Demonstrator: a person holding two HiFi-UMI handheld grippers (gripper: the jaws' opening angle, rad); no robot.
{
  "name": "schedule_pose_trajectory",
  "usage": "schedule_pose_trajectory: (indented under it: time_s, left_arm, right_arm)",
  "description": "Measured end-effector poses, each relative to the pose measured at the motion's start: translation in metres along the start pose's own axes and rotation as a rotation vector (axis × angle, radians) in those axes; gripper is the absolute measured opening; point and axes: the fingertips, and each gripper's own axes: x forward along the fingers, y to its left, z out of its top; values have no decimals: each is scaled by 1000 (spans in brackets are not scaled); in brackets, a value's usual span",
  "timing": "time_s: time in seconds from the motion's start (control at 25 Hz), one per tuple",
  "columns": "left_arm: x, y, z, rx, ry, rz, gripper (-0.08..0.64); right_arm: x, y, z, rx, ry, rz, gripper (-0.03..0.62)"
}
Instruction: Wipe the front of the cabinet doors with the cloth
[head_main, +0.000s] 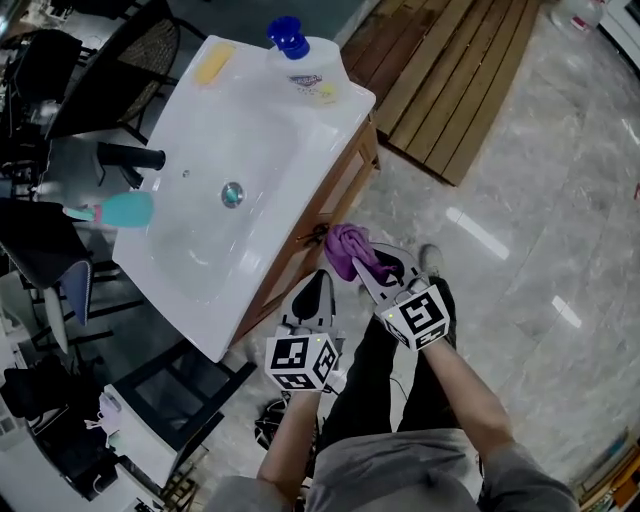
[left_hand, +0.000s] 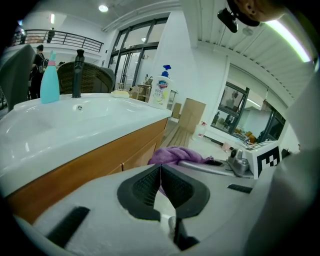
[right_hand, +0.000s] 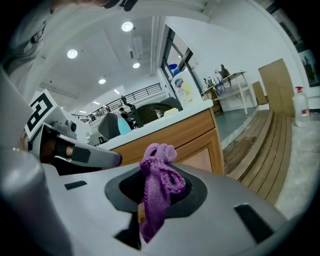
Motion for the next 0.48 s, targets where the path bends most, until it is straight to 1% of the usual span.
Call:
schedule_pose_trajectory:
  time_s: [0.24, 0.48]
  left_arm:
    - [17, 14, -12, 1, 7, 26, 11]
    - [23, 22, -22, 0, 18, 38, 11]
  right_arm:
    - [25, -10, -18, -24, -2, 28, 70]
    - [43, -11, -26, -50, -5, 52, 70]
